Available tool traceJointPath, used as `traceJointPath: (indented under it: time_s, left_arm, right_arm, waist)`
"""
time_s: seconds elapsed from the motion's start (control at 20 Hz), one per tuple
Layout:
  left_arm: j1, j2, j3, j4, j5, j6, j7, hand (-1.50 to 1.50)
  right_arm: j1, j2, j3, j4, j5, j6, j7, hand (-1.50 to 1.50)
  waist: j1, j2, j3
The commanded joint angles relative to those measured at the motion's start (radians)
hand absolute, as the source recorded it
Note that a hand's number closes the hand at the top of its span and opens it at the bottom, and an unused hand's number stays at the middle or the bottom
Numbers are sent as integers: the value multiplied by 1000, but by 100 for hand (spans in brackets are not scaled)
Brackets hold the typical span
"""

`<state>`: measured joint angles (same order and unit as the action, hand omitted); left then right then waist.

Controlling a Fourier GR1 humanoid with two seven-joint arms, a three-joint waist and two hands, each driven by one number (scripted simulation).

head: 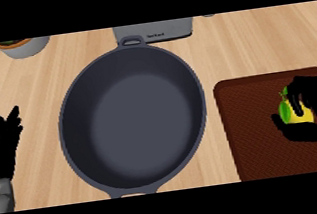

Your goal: Pick the lemon from the tray and place it in the pot

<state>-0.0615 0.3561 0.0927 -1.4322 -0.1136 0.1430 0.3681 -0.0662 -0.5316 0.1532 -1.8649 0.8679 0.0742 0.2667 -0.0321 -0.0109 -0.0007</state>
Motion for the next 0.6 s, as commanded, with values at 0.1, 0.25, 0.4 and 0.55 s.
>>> traceJointPath:
  time_s: [0.1,0.25,0.4,0.55]
  left_arm:
    - [-5,-7,-8,-13,-19,13,5,0]
    - [23,28,16,-22,17,-46,-5,0]
    - [-15,-33,-38,-35,-36,6,54,0]
    - [-18,-32,-23,-22,-27,-8,14,0]
  right_arm:
    - [6,69,-63,-299,-179,-50,-56,150]
    - [-43,31,-150,-395,-254,0,-43,150]
    - [-74,-10,-207,-526,-322,106,35,150]
    - [-248,21,-118,-592,-316,195,257,150]
  waist:
    - [0,0,1]
    - [22,5,0]
    - [21,6,0]
    - [34,8,-1]
